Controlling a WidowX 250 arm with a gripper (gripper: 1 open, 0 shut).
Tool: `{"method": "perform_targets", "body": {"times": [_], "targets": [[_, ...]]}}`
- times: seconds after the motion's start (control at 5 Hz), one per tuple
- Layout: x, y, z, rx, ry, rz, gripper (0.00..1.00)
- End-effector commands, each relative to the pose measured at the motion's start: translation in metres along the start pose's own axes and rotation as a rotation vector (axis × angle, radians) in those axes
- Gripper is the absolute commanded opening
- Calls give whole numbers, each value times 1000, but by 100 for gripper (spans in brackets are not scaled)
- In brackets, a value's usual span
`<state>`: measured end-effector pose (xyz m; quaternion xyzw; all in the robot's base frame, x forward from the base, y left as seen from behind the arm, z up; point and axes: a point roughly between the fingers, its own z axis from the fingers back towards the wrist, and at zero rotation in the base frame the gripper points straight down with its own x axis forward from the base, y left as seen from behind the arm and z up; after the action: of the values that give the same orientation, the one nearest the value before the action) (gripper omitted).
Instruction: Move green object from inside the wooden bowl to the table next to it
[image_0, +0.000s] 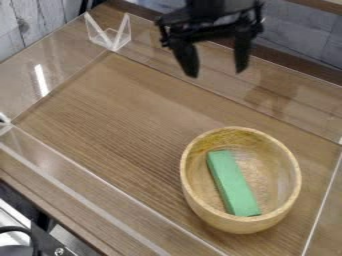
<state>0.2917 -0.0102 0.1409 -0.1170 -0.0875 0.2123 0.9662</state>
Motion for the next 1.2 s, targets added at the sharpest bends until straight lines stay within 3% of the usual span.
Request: {"method": "perform_targets", "body": {"times": [0.0,0.4,0.8,1.0], "targets": [[14,5,-7,10,-75,-44,100],[38,8,-39,43,-133,-120,100],[48,12,-16,80,-174,-80,100],[49,8,-10,78,-185,-94,100]]}}
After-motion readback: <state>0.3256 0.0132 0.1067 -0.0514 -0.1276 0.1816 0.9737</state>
